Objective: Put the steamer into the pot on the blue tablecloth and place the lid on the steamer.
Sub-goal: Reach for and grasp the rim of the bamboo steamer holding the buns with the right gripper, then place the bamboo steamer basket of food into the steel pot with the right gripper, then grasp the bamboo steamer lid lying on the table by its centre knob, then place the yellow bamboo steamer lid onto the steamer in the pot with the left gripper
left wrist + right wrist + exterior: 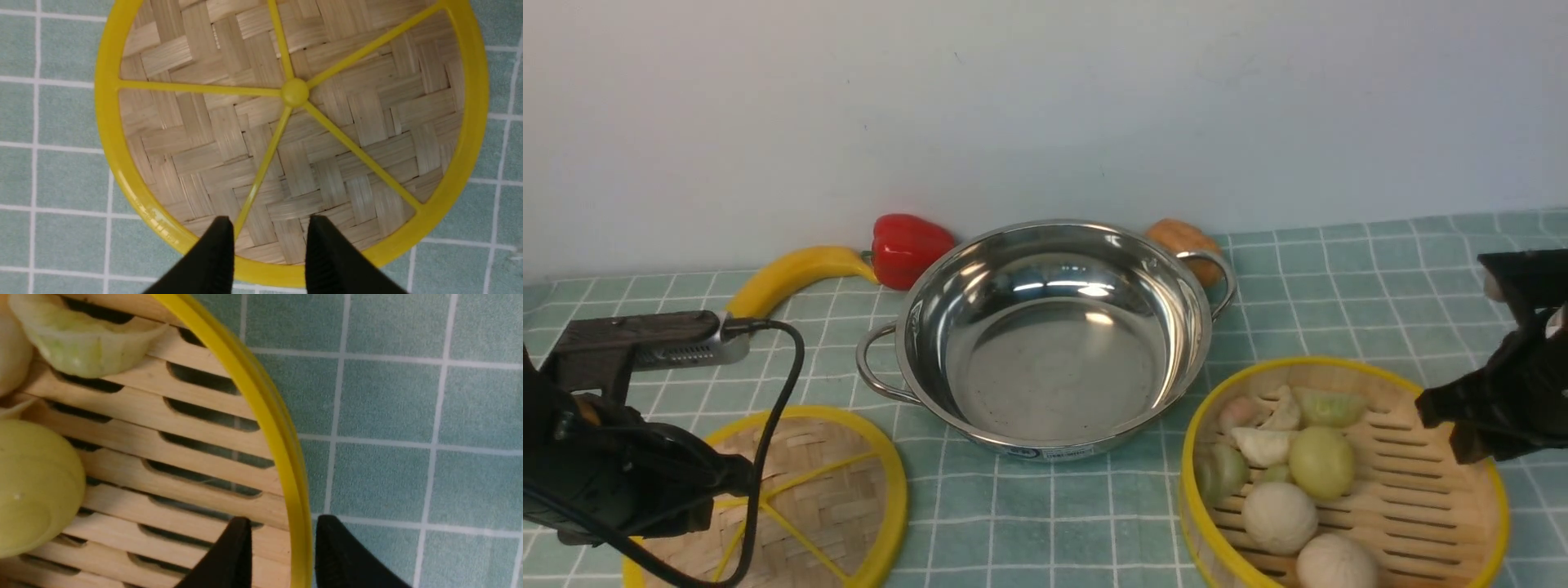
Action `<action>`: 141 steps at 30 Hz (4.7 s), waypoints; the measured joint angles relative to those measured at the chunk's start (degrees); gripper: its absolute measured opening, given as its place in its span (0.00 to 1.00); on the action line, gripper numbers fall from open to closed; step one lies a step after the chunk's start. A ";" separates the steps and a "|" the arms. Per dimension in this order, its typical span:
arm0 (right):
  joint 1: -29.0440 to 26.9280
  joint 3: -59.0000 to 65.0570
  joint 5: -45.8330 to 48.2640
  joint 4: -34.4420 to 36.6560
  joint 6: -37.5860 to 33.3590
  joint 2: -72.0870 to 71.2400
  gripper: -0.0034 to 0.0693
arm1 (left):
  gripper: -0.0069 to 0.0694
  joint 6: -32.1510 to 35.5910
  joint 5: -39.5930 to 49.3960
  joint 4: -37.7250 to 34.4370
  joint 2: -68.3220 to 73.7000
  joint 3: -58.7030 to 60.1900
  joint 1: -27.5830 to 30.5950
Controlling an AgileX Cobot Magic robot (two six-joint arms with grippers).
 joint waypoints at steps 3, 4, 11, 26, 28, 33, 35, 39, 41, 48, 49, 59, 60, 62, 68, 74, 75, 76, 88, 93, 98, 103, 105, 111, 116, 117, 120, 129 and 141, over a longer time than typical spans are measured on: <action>0.00 0.00 -1.33 -0.05 0.00 2.93 0.38 | 0.41 0.00 0.00 0.00 0.00 -0.05 0.00; 0.00 0.00 -1.68 -0.05 0.00 3.90 0.37 | 0.41 0.00 -0.07 0.00 0.00 -0.05 0.00; 0.00 0.00 0.62 -2.70 0.25 4.96 0.12 | 0.41 0.00 -0.07 0.00 0.00 -0.05 0.00; 0.00 -11.63 22.95 0.50 -2.67 -11.46 0.12 | 0.41 0.00 -0.08 0.14 0.00 -0.05 0.00; 0.00 -14.13 23.40 2.24 -3.18 -10.98 0.12 | 0.41 0.00 -0.08 0.29 0.00 -0.05 0.00; 5.04 -32.41 23.88 6.04 -2.94 -0.36 0.12 | 0.41 0.00 -0.08 1.00 0.00 -0.05 0.00; 7.94 -39.11 24.01 5.75 -2.10 5.13 0.12 | 0.41 0.00 -0.08 1.12 0.00 -0.05 0.00; 13.73 -54.57 24.05 5.11 -0.68 18.02 0.12 | 0.41 0.00 -0.08 1.12 0.00 -0.05 0.00; 15.77 -61.17 23.94 5.11 -0.06 23.66 0.12 | 0.41 0.00 -0.13 1.12 0.00 -0.05 0.00; 18.63 -74.37 23.58 5.76 1.09 38.39 0.12 | 0.41 0.02 -0.13 1.12 0.00 -0.05 0.00; 18.63 -74.95 23.64 5.62 1.39 39.75 0.12 | 0.41 0.02 -0.13 1.12 0.00 -0.05 0.00; 18.63 -76.14 23.93 3.89 1.96 47.54 0.12 | 0.41 0.02 -1.45 1.07 0.00 -0.05 0.00; 18.63 -76.14 23.93 3.95 2.03 47.64 0.12 | 0.41 0.02 -1.45 1.07 0.00 -0.05 0.00; 18.63 -76.27 23.72 4.00 2.19 47.70 0.12 | 0.41 0.02 -1.49 1.07 0.00 -0.05 0.00; 18.63 -76.57 23.59 4.47 2.82 47.70 0.20 | 0.41 0.02 -1.58 0.64 0.00 -0.05 0.00; 18.53 -76.74 23.19 5.20 3.06 47.13 0.41 | 0.41 2.61 -3.95 -2.05 0.00 -0.05 0.00; 18.53 -76.74 23.19 5.34 3.06 46.56 0.49 | 0.41 4.12 -5.43 -3.14 0.00 -0.05 0.00; 18.53 -76.74 23.19 5.34 3.06 46.48 0.50 | 0.41 4.27 -5.69 -3.25 0.00 -0.05 0.00; 18.52 -76.23 22.80 5.76 2.53 26.02 0.64 | 0.41 9.12 -8.75 -7.43 5.49 -1.12 0.00; 18.52 -71.42 22.37 9.04 -0.10 8.51 0.61 | 0.41 9.17 -9.31 -7.11 10.91 -1.93 0.00; 18.52 -61.73 22.26 10.32 -1.93 -9.46 0.58 | 0.41 9.17 -11.54 -6.43 14.63 -3.13 0.00; 18.52 -48.32 22.34 10.32 -2.65 -27.30 0.56 | 0.41 9.17 -12.85 -6.43 18.12 -3.38 0.00; 18.52 -42.60 22.44 10.32 -2.66 -34.56 0.55 | 0.41 9.17 -13.49 -6.43 19.33 -3.38 0.00; 18.52 -26.95 22.76 9.95 0.34 -54.76 0.51 | 0.27 7.54 -12.83 -6.10 20.37 -4.31 0.00; 18.52 -17.58 22.92 6.58 4.06 -64.21 0.48 | 0.24 6.63 -3.03 -2.97 19.15 -8.62 0.00; 18.52 -15.19 23.12 4.51 5.64 -66.44 0.46 | 0.24 6.04 1.58 -0.84 17.78 -11.52 0.00; 18.52 -10.09 23.18 -0.09 8.20 -69.77 0.44 | 0.24 4.47 10.51 3.61 14.86 -19.73 0.00; 18.52 -0.52 23.14 -3.20 10.30 -71.49 0.40 | 0.24 7.09 20.39 2.59 12.59 -43.30 -4.80; 18.52 1.12 23.14 -2.17 12.59 -71.55 0.40 | 0.24 9.08 20.99 6.48 35.44 -57.63 -27.48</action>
